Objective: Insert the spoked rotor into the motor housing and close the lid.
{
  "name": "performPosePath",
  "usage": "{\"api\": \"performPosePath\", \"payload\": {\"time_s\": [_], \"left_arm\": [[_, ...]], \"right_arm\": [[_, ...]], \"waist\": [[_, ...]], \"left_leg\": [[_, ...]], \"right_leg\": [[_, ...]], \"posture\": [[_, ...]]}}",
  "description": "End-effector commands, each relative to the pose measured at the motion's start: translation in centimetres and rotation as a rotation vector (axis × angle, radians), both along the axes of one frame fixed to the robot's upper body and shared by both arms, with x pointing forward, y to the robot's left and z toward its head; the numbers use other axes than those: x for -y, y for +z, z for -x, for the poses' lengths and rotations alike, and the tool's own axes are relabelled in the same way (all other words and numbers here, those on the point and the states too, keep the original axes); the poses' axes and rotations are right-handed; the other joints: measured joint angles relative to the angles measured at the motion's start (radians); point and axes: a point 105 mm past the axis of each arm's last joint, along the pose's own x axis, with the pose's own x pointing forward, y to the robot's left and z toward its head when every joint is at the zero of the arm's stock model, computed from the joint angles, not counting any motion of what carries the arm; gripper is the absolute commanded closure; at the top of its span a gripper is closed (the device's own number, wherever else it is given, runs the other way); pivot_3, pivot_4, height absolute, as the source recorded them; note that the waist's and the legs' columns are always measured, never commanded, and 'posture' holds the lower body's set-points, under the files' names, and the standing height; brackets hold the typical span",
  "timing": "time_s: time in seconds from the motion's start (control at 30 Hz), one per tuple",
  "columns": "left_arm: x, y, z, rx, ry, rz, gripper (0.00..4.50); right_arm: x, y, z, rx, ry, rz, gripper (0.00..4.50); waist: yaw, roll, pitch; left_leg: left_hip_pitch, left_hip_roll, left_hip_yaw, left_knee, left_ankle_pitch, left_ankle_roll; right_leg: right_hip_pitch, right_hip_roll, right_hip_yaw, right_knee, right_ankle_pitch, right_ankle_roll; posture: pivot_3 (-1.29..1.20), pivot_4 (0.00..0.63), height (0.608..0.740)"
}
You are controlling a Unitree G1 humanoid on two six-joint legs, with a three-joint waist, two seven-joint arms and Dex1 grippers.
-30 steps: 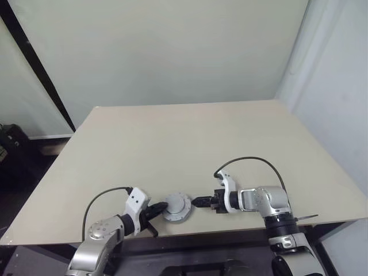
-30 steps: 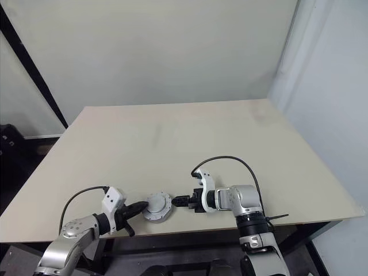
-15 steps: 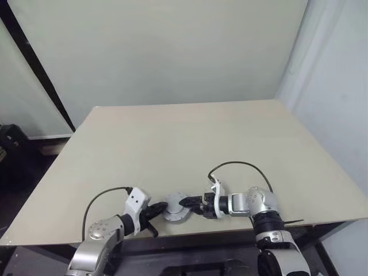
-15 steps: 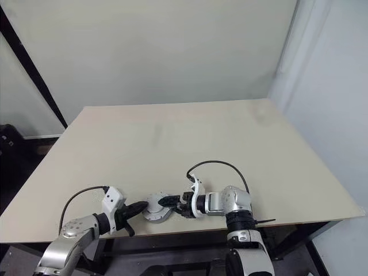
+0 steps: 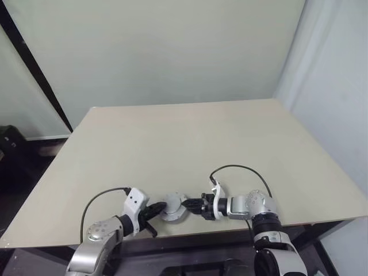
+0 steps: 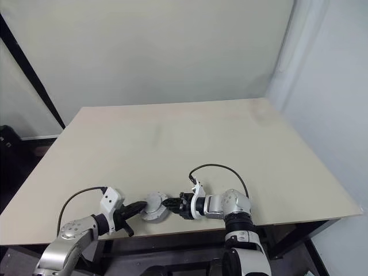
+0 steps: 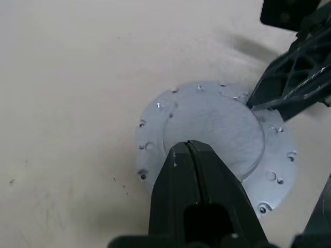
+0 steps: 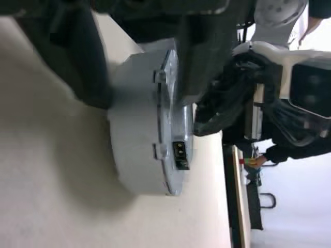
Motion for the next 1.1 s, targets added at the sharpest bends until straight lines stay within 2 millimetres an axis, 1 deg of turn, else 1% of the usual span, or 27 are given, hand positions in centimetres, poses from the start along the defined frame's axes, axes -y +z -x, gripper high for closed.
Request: {"api": "performPosePath", "payload": {"time_s": [0.03,0.13,0.23,0.3,0.33,0.47,0.53,0.6,0.73,0.83,1.1], "left_arm": [[0.3,-0.6,0.4,-0.035,-0.01,-0.002,4.5],[0.2,-0.6,0.3,-0.048,-0.007,-0.001,4.5],[0.1,-0.2,0.2,-0.064,0.001,0.033,3.94],[-0.4,0.4,0.0,-0.065,0.035,0.074,3.25],[-0.9,1.1,-0.3,-0.053,0.069,0.109,2.87],[-3.9,3.5,-1.2,-0.011,0.205,0.221,1.45],[-5.0,4.2,-1.0,-0.022,0.245,0.271,0.75],[-5.5,4.8,-0.6,-0.049,0.273,0.325,0.05],[-5.9,4.9,0.2,-0.101,0.324,0.404,0.0],[-6.0,4.8,0.3,-0.115,0.381,0.474,0.0],[-5.4,4.5,0.8,-0.185,0.438,0.649,0.0]], "right_arm": [[-0.9,0.8,0.1,0.013,0.02,-0.03,3.29],[-0.8,0.6,0.3,0.007,0.02,-0.026,3.29],[-0.8,0.5,0.4,0.004,0.02,-0.025,3.29],[-0.9,0.4,0.4,0.003,0.019,-0.026,3.29],[-0.9,0.4,0.5,0.002,0.019,-0.028,3.29],[-0.8,0.6,0.5,0.002,0.012,-0.047,3.29],[-0.8,0.8,0.4,0.004,0.007,-0.058,3.29],[-0.8,1.0,0.3,0.006,-0.004,-0.077,3.29],[-0.8,1.6,0.1,0.004,-0.021,-0.127,3.29],[-0.9,2.2,0.1,0.002,-0.028,-0.17,3.29],[-1.1,4.2,0.0,0.015,-0.029,-0.285,3.29]], "waist": [[-0.003,0.001,-0.001],[-0.004,0.002,0.0],[-0.005,0.002,0.0],[-0.011,0.002,0.0],[-0.014,0.002,0.0],[-0.019,0.001,0.0],[-0.019,0.0,0.0],[-0.019,0.0,0.0],[-0.019,-0.001,0.001],[-0.018,-0.002,0.002],[-0.016,-0.008,0.006]], "left_leg": [[0.001,0.0,0.0,-0.001,0.0,0.0],[0.001,0.0,0.0,-0.002,0.0,0.0],[0.001,0.0,0.0,-0.002,0.0,0.0],[0.001,0.0,0.0,-0.002,0.0,0.0],[0.001,0.0,0.0,-0.002,0.0,0.0],[-0.001,0.0,0.0,-0.002,0.0,0.0],[-0.001,0.001,-0.001,-0.004,0.0,0.0],[-0.001,0.001,-0.001,-0.005,0.0,0.0],[-0.001,0.0,0.0,-0.007,0.0,0.0],[-0.001,0.0,0.0,-0.007,0.0,0.0],[-0.003,0.0,0.0,-0.007,0.0,0.0]], "right_leg": [[0.001,0.0,0.0,0.0,0.0,0.0],[0.0,0.0,0.0,0.0,0.0,0.0],[0.0,0.0,0.0,0.0,0.0,0.0],[0.0,0.0,0.0,0.0,0.0,0.0],[0.0,0.0,0.0,0.0,0.0,0.0],[-0.002,0.0,0.0,0.0,0.0,0.0],[-0.002,0.0,0.0,0.0,0.0,0.0],[-0.003,0.0,0.0,0.0,0.0,0.0],[-0.003,0.0,0.0,-0.002,0.0,0.0],[-0.003,0.0,0.0,-0.002,0.0,0.0],[-0.004,0.0,0.0,-0.002,0.0,0.0]], "posture": [[0.0,0.0,0.74],[0.0,0.0,0.74],[0.0,0.0,0.74],[0.0,0.0,0.74],[0.0,0.0,0.74],[0.0,0.0,0.74],[0.0,0.0,0.74],[0.0,0.0,0.74],[0.0,0.0,0.74],[0.0,0.0,0.74],[0.0,0.0,0.74]]}}
